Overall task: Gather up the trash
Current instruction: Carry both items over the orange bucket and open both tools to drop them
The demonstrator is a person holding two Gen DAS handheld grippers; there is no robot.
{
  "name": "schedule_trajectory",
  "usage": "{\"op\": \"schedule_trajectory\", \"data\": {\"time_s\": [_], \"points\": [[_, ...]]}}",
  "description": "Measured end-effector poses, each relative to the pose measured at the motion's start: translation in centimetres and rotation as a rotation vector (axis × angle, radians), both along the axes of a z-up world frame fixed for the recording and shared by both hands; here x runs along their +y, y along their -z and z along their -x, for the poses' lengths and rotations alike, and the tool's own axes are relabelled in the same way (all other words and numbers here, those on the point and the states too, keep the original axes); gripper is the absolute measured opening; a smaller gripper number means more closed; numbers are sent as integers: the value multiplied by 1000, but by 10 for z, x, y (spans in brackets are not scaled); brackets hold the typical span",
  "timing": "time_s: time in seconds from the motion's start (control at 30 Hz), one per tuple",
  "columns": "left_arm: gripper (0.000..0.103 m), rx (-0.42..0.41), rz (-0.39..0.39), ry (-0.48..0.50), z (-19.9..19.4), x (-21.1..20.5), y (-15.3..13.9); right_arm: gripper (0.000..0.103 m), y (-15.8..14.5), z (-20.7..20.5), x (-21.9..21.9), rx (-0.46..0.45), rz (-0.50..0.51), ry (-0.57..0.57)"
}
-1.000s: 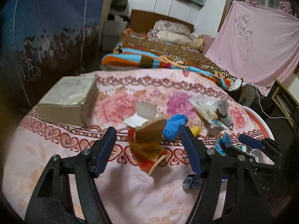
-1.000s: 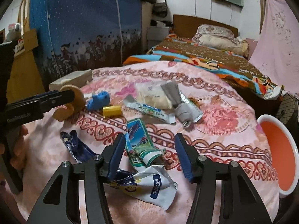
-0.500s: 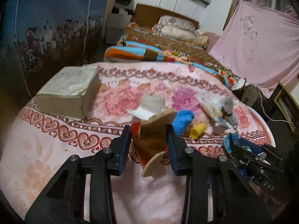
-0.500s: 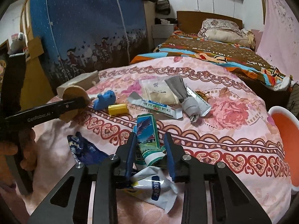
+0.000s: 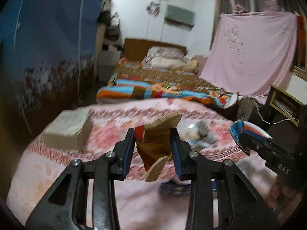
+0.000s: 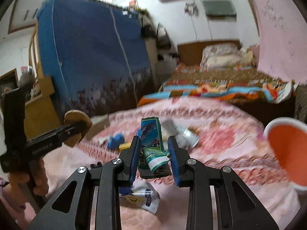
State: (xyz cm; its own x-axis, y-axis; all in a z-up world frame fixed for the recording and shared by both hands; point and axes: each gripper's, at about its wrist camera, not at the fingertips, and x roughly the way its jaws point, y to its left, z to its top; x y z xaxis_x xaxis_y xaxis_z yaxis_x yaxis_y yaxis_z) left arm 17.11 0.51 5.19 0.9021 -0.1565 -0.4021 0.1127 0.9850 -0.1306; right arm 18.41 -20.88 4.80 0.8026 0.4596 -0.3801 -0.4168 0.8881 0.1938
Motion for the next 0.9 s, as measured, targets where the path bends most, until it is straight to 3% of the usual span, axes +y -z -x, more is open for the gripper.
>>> {"op": "schedule_trajectory", "data": {"time_s": [0.23, 0.47, 0.7, 0.9], "points": [[21, -120, 6, 113, 0, -44, -27, 27, -37, 25, -29, -279, 52, 143], [21, -225, 28, 236, -19, -100, -53, 27, -65, 22, -83, -422, 15, 284], [22, -224, 13, 364, -38, -162, -61, 27, -60, 6, -152, -427, -33, 471], [22, -90, 43, 453, -65, -211, -56, 28, -37, -1, -206, -325, -62, 598]]}}
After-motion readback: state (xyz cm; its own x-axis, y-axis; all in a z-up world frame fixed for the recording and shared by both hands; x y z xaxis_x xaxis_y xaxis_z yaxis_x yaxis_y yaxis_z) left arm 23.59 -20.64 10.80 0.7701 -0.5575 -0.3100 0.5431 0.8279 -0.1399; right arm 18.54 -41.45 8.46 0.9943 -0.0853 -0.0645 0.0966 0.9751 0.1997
